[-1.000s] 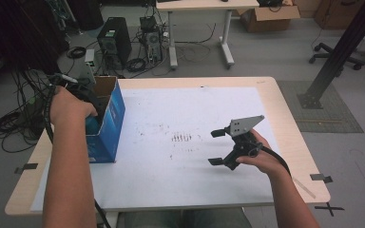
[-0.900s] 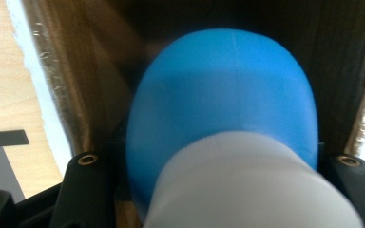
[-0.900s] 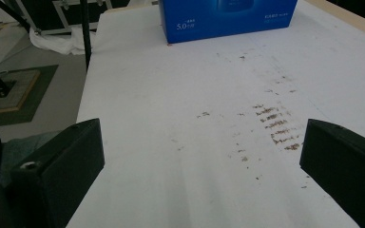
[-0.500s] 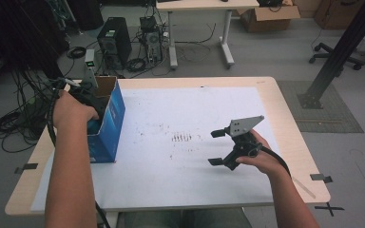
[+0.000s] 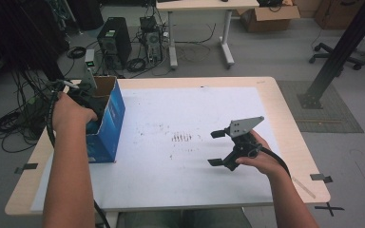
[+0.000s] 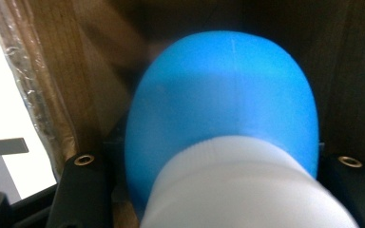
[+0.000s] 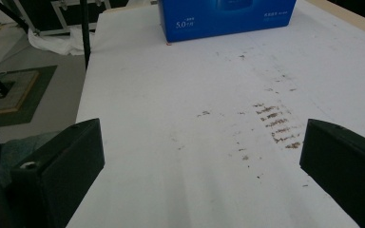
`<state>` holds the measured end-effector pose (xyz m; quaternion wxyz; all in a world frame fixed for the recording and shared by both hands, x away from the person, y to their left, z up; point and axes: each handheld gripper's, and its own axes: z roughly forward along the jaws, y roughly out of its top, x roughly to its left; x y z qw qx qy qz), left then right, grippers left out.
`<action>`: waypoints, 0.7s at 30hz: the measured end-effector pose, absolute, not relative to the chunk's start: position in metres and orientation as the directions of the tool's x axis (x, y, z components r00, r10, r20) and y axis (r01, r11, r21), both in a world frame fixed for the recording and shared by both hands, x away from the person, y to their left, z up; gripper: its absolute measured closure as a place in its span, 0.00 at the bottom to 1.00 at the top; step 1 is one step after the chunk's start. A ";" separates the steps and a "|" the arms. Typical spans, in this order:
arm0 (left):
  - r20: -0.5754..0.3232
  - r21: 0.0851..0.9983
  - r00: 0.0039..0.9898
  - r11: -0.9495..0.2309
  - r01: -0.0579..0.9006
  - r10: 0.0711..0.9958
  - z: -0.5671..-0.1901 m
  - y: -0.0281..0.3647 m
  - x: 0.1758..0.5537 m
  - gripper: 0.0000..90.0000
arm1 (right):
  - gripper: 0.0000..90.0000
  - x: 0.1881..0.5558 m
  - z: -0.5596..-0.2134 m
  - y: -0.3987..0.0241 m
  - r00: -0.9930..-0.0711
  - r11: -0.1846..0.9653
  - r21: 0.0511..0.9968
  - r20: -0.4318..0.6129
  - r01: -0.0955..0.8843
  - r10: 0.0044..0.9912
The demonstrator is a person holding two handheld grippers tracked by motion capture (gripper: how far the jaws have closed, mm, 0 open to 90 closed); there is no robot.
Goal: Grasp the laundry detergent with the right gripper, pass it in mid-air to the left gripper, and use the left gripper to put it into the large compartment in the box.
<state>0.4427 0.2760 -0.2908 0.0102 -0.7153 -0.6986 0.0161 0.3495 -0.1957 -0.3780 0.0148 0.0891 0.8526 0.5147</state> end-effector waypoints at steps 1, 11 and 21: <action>-0.008 -0.037 0.027 -0.027 0.999 1.000 -0.291 0.276 0.443 0.42 | 0.01 0.349 -0.378 -0.196 -0.984 0.455 0.880 0.066 0.137 0.167; -0.002 -0.027 0.027 -0.027 0.999 1.000 -0.291 0.275 0.441 0.40 | 0.01 0.348 -0.380 -0.195 -0.983 0.454 0.880 0.069 0.139 0.168; -0.001 -0.033 0.030 -0.030 0.999 1.000 -0.290 0.272 0.442 0.38 | 0.01 0.348 -0.380 -0.195 -0.983 0.453 0.880 0.070 0.140 0.168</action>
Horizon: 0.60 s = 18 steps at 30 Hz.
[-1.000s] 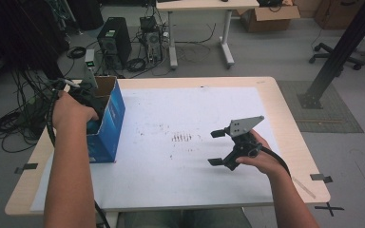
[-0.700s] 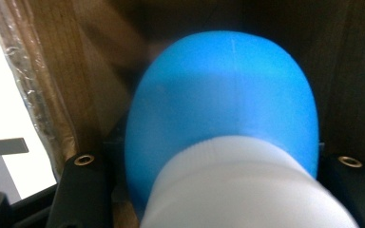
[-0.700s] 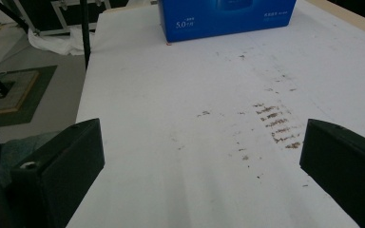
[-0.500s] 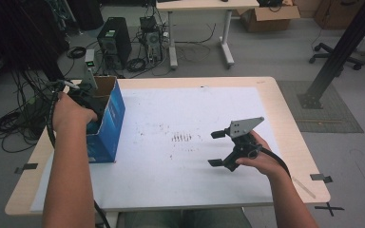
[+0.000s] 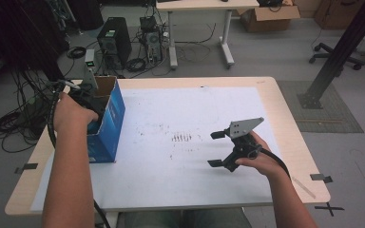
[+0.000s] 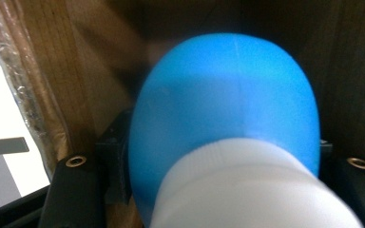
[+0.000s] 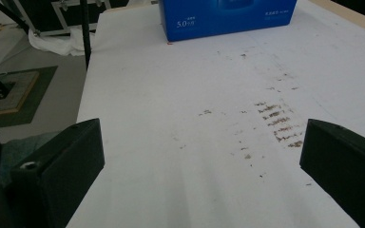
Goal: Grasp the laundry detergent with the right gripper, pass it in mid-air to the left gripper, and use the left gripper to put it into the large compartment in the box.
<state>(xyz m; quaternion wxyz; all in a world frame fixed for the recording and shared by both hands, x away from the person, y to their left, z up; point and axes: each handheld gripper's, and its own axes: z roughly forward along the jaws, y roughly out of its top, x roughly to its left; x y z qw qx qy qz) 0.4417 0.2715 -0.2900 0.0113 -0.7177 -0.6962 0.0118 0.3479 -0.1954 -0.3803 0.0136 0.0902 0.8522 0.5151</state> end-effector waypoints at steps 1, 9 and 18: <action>0.001 -0.030 0.031 -0.031 0.999 1.000 -0.290 0.271 0.442 0.38 | 0.01 0.348 -0.380 -0.196 -0.983 0.452 0.881 0.070 0.140 0.169; 0.001 -0.030 0.024 -0.024 0.999 1.000 -0.288 0.271 0.442 0.36 | 0.01 0.348 -0.382 -0.197 -0.982 0.449 0.882 0.074 0.145 0.172; 0.004 -0.026 0.022 -0.022 0.999 1.000 -0.282 0.270 0.438 0.35 | 0.01 0.347 -0.382 -0.197 -0.983 0.444 0.885 0.072 0.141 0.169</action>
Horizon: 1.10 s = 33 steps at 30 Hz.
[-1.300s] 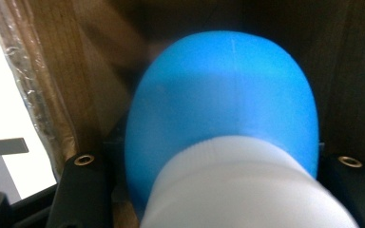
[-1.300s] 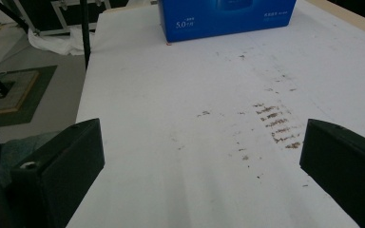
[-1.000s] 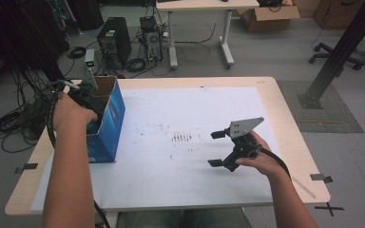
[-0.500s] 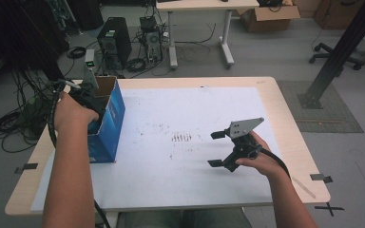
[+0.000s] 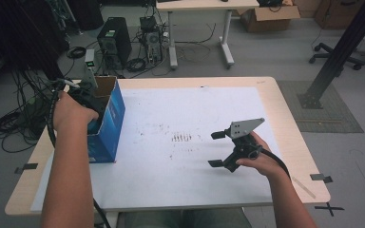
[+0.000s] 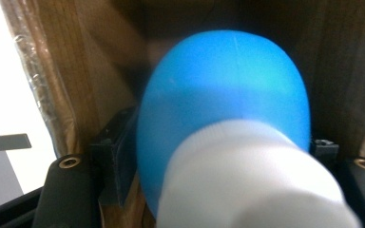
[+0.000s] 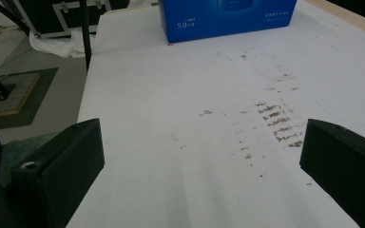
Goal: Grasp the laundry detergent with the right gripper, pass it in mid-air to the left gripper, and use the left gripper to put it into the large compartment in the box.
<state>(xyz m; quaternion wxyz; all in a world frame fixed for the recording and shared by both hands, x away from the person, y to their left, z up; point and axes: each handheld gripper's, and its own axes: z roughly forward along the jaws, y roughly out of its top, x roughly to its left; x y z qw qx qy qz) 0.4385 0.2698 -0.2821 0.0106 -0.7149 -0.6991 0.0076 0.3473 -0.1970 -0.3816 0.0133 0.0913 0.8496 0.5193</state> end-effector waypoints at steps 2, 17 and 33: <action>0.004 -0.022 0.023 -0.023 0.999 1.000 -0.279 0.269 0.438 0.35 | 0.01 0.347 -0.381 -0.197 -0.983 0.443 0.886 0.070 0.140 0.170; 0.014 -0.003 0.009 -0.009 1.000 1.000 -0.253 0.268 0.430 0.26 | 0.01 0.345 -0.379 -0.195 -0.985 0.439 0.889 0.067 0.131 0.157; 0.022 0.023 0.073 -0.073 0.997 0.997 -0.220 0.253 0.424 0.08 | 0.01 0.344 -0.366 -0.197 -0.987 0.438 0.892 0.048 0.112 0.155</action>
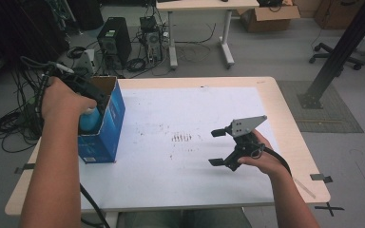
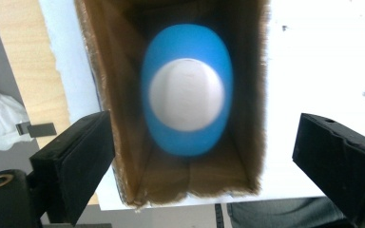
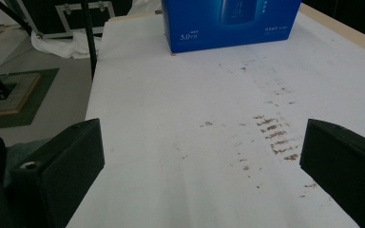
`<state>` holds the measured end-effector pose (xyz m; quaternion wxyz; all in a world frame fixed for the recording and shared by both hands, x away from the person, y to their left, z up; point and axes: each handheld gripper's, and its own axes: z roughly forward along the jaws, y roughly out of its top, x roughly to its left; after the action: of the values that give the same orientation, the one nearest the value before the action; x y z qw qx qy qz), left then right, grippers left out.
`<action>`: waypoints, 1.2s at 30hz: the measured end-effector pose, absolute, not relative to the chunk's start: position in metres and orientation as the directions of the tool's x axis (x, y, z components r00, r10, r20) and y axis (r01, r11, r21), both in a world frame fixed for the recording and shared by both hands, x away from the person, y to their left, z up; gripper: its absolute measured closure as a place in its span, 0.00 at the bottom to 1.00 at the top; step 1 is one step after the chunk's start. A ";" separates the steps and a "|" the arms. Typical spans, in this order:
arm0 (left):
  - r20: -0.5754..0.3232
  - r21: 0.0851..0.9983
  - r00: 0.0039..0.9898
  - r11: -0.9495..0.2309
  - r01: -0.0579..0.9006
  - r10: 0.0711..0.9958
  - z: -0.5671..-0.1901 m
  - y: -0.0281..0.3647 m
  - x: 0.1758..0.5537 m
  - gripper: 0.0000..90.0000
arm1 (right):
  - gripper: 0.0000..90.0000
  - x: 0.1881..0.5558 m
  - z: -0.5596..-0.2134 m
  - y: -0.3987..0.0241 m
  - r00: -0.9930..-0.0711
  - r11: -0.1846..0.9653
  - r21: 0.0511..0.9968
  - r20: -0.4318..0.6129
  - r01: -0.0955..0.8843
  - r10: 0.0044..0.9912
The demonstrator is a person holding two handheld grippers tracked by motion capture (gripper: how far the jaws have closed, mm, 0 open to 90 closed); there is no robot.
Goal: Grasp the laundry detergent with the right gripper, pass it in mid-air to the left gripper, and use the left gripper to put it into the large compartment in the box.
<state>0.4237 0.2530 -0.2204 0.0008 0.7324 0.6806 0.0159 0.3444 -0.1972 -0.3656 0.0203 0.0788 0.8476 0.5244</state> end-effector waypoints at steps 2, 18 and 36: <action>0.011 0.035 0.092 -0.092 0.995 0.996 -0.216 0.248 0.423 0.07 | 0.01 0.344 -0.363 -0.199 -0.987 0.438 0.892 0.044 0.109 0.158; 0.026 0.040 0.269 -0.270 0.962 0.963 -0.192 0.208 0.427 0.00 | 0.01 0.347 -0.339 -0.212 -0.985 0.478 0.874 0.005 0.088 0.173; -0.126 0.153 0.710 -0.694 0.704 0.692 -0.170 0.132 0.424 0.00 | 0.02 0.374 -0.278 -0.229 -0.982 0.641 0.763 -0.049 0.082 0.183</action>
<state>0.4244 0.1320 -0.1701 0.0953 0.9198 0.3794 -0.0291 0.3739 -0.2293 -0.2776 0.0609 0.0732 0.9039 0.4171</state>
